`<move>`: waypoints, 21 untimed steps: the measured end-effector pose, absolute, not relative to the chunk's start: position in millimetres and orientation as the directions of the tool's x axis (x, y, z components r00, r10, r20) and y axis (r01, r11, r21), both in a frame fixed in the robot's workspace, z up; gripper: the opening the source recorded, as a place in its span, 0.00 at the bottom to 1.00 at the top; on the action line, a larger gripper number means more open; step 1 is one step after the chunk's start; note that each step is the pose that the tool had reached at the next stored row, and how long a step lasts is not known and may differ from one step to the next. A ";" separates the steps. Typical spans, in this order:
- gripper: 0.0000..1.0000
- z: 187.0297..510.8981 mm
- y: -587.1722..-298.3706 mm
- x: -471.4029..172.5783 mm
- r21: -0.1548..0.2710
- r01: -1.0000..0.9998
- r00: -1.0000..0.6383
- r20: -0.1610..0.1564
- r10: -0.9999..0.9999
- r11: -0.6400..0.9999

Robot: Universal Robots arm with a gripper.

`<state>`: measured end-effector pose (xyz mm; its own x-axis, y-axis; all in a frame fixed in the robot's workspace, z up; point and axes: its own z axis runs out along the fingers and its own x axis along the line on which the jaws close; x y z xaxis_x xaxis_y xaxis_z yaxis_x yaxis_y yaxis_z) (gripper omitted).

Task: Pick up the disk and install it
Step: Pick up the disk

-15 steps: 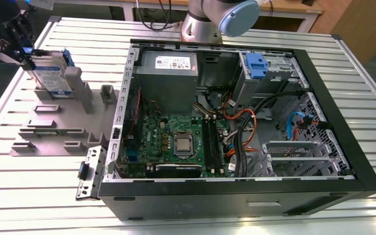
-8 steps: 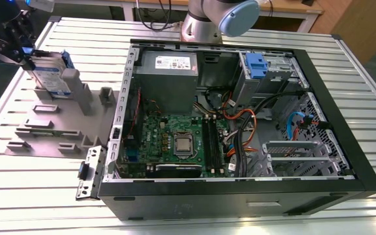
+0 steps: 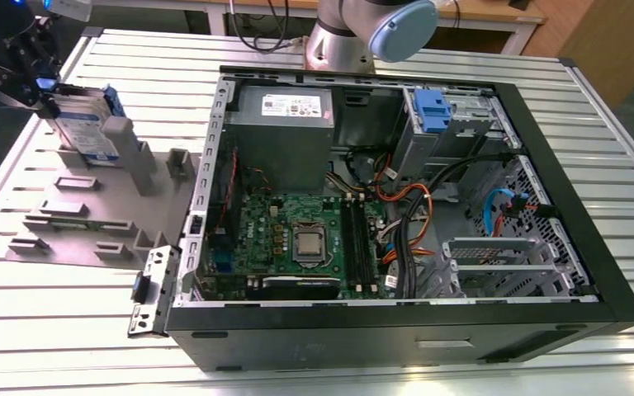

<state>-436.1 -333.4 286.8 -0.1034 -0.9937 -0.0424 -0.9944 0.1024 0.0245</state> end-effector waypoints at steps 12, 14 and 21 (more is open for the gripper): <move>0.50 288.0 -333.4 -436.2 0.025 -0.994 -0.111 -0.042 -0.993 0.110; 0.50 288.9 -333.4 -436.1 0.025 -0.994 -0.111 -0.042 -0.993 0.110; 0.50 289.3 -333.4 -436.1 0.025 -0.996 -0.085 -0.042 -0.995 0.084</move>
